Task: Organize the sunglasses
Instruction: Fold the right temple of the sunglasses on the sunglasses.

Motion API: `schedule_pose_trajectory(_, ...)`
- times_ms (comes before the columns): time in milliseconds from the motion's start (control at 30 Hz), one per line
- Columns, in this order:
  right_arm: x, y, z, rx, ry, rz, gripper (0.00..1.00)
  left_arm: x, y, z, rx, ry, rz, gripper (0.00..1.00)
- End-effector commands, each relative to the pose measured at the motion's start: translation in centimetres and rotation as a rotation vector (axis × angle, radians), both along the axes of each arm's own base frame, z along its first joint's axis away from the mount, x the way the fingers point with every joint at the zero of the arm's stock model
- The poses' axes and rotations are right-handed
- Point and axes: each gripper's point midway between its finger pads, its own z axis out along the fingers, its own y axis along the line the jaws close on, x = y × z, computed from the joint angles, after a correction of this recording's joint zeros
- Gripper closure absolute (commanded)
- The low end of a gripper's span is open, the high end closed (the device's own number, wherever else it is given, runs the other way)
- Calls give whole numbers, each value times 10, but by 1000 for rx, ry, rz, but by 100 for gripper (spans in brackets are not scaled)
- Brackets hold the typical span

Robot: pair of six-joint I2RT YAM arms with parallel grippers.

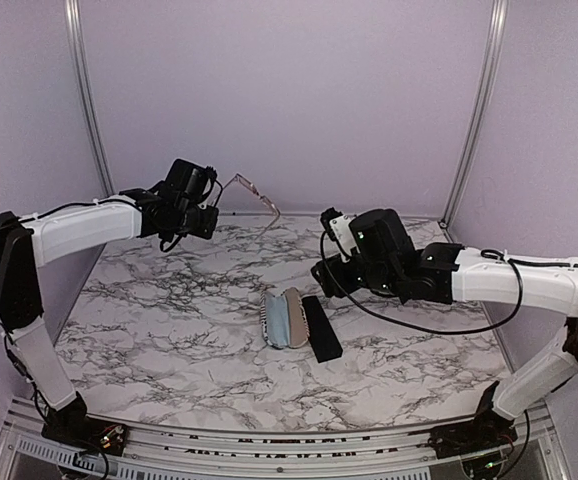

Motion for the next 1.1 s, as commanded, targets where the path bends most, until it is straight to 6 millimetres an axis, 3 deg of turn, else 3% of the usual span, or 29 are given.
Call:
schedule_pose_trajectory(0,3,6,43,98,-14,101,21,-17,-17,39,-16,-82,-101,100)
schedule_pose_trajectory(167,-3,1,68,108,-55,145,0,-37,-24,64,10,-117,-162,100)
schedule_pose_trajectory(433,-16,-7,112,205,-115,244,0,-72,-39,97,57,-172,-309,100)
schedule_pose_trajectory(667,-20,-12,131,450,77,452,0,-92,-42,125,32,-239,-413,100)
schedule_pose_trajectory(800,-18,-12,133,541,157,517,0,-107,-49,124,-11,-262,-480,100)
schedule_pose_trajectory(933,-33,0,140,607,225,659,0,-115,-52,120,-28,-261,-496,100)
schedule_pose_trajectory(1067,-32,9,138,647,294,690,0,-118,-51,117,-46,-263,-491,100)
